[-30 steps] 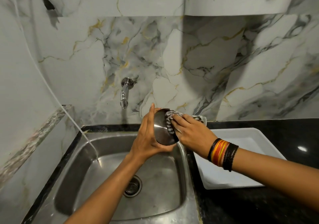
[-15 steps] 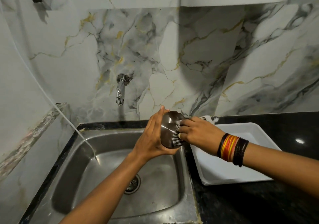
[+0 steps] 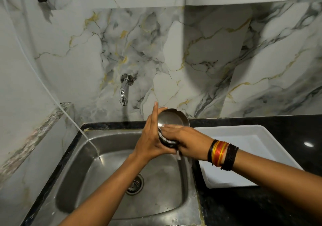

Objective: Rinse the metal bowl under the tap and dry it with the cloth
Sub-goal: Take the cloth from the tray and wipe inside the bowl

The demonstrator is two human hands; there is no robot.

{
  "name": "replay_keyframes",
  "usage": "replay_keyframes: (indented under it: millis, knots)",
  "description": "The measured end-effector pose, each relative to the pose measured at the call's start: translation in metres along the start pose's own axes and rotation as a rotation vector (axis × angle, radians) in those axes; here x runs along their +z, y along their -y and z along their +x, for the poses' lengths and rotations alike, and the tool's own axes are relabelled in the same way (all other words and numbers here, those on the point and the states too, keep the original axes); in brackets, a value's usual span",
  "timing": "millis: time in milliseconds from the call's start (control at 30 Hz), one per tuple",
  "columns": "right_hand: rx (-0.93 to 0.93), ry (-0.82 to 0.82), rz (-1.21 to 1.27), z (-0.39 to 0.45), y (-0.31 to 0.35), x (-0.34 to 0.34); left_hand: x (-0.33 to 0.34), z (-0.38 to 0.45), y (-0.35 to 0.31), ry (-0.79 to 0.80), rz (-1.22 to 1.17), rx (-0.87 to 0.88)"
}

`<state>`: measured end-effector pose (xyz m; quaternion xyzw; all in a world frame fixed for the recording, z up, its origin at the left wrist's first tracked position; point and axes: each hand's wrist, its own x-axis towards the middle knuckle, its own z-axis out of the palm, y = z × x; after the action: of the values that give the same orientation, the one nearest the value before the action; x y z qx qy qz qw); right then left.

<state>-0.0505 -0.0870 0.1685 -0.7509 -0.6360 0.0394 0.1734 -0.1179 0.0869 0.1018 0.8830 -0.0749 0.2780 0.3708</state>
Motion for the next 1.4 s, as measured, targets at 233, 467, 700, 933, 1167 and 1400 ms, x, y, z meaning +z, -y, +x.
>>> replay_keyframes:
  millis: [233, 467, 700, 933, 1167, 1400]
  knots:
    - [-0.122, -0.002, -0.795, 0.011, -0.004, 0.01, 0.01, -0.002, 0.005, -0.039, -0.01, -0.076]
    - [0.11, -0.14, -0.667, 0.002, 0.011, -0.008, 0.002, 0.001, 0.0, -0.119, -0.04, -0.099]
    - [0.013, -0.04, -0.578, 0.003, 0.01, -0.017, -0.004, 0.005, 0.001, -0.167, -0.048, -0.08]
    - [-0.187, 0.169, -0.296, 0.004, 0.004, -0.018, -0.005, -0.005, -0.001, -0.071, -0.061, -0.058]
    - [-0.191, 0.013, -0.414, 0.016, -0.001, -0.016, -0.01, -0.003, -0.011, -0.092, -0.047, -0.028]
    - [-0.1, -0.125, -0.378, 0.004, 0.006, -0.013, -0.018, -0.001, -0.01, -0.11, -0.015, -0.045]
